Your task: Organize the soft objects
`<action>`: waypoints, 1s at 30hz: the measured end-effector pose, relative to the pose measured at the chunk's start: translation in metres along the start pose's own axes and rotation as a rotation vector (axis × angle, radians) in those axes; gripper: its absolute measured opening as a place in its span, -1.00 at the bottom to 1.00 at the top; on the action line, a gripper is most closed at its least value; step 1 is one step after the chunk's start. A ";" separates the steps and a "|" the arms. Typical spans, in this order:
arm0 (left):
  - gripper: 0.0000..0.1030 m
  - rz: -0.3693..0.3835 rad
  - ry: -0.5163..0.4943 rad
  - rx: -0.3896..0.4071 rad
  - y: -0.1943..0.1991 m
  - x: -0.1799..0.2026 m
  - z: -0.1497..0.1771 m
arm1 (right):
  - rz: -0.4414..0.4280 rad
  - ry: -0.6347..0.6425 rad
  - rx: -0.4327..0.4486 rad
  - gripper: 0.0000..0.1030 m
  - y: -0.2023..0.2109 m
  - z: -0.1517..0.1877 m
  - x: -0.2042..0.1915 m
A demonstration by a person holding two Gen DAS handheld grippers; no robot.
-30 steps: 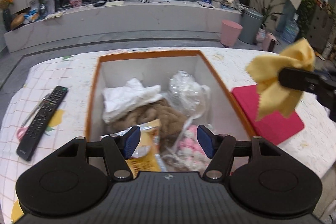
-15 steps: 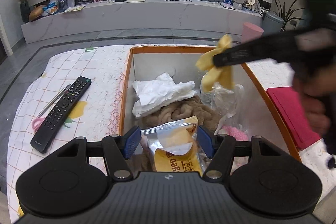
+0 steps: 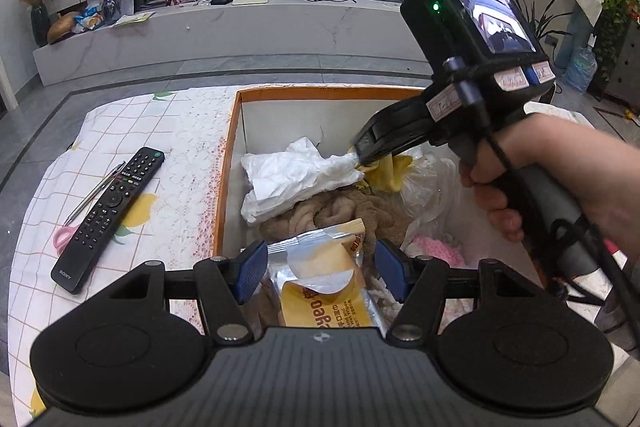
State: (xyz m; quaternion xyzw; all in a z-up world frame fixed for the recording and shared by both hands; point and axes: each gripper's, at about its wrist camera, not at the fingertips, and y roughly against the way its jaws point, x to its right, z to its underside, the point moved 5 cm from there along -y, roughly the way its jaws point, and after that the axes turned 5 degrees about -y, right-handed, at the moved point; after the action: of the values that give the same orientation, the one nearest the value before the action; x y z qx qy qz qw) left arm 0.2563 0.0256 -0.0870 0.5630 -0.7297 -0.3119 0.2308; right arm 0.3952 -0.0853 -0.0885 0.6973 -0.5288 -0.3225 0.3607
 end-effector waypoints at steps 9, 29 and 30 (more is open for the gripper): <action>0.42 0.014 0.027 0.024 0.007 -0.005 -0.004 | -0.057 0.021 0.214 0.45 0.052 -0.013 -0.008; 0.72 0.124 0.061 0.245 0.073 0.056 -0.020 | -0.004 -0.158 0.587 0.91 0.247 -0.002 0.050; 0.74 0.133 0.054 0.267 0.076 0.063 -0.020 | 0.000 -0.164 0.602 0.94 0.257 0.007 0.055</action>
State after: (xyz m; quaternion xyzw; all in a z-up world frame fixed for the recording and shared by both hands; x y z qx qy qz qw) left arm 0.2022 -0.0256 -0.0196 0.5475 -0.7938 -0.1808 0.1934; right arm 0.2730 -0.1860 0.1208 0.7443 -0.6281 -0.2067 0.0942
